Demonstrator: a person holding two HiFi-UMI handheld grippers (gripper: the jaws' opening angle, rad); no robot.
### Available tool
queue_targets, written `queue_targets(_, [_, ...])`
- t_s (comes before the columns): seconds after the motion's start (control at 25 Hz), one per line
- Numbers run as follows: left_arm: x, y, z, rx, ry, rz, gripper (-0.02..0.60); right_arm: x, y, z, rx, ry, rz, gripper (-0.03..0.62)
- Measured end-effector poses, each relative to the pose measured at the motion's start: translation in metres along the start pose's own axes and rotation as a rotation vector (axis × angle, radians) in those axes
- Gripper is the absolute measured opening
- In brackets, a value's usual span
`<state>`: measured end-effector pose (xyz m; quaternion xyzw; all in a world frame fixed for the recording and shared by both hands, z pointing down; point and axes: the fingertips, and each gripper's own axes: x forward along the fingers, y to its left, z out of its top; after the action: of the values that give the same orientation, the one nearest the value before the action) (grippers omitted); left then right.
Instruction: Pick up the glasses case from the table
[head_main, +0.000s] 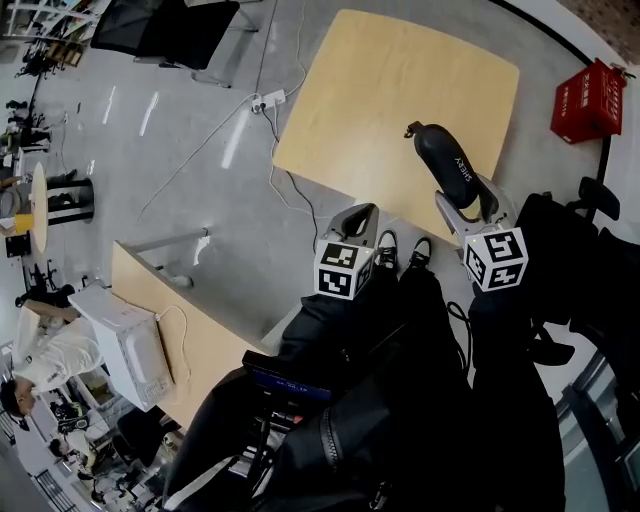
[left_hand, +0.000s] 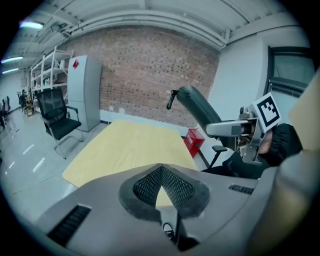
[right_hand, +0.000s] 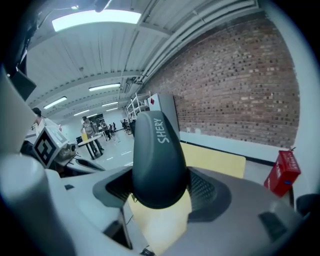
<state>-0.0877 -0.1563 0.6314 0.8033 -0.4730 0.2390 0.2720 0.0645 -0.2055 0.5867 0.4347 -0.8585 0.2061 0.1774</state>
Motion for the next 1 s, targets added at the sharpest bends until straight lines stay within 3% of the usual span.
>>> queue_targets(0.64, [-0.039, -0.042, 0.148, 0.048, -0.292, -0.022, -0.002, -0.089, -0.011, 0.107, -0.025, -0.284, -0.091, 0.341])
queue_targets(1.0, [-0.070, -0.054, 0.236, 0.107, -0.456, -0.038, -0.002, -0.112, -0.008, 0.178, -0.068, -0.411, -0.115, 0.341])
